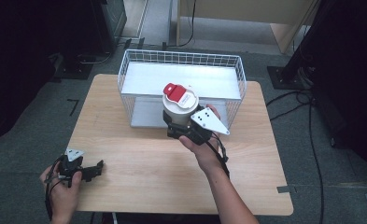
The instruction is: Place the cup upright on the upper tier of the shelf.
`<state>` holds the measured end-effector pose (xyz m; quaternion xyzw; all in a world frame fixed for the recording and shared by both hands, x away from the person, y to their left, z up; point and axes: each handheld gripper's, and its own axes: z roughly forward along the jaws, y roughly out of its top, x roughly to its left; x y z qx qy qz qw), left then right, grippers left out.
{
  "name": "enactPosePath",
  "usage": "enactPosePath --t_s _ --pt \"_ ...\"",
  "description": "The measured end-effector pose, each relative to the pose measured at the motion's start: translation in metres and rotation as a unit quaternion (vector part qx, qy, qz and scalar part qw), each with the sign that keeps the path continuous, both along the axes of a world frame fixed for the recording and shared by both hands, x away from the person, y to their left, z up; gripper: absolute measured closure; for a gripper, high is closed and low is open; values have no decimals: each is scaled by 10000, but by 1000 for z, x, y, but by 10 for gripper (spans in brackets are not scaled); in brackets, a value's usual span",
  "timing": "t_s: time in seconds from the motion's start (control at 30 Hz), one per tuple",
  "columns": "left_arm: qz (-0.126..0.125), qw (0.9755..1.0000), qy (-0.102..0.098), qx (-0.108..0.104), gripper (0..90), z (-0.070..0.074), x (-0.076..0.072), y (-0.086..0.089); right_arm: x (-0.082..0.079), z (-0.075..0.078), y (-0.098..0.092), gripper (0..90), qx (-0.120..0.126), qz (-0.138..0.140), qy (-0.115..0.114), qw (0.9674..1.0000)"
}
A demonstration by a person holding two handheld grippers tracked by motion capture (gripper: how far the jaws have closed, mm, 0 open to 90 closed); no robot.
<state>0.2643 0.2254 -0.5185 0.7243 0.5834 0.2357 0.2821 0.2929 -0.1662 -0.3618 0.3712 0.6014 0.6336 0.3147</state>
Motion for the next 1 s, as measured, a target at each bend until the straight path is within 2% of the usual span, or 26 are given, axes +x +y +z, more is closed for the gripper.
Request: enactPosePath --t_s 0.27,0.53,0.67,1.0 --pt "1 10000 1 -3 0 0 0 0 10 17 -5 78 -57 -160 -122 9998" --pt "2 10000 1 -3 0 0 0 0 21 29 -9 79 9 -263 -137 9996" --pt "-2 10000 1 -1 0 0 0 0 25 32 -10 79 -41 -317 -150 9994" --pt "-4 10000 1 -5 0 0 0 0 49 42 -12 79 -68 -516 -121 9986"
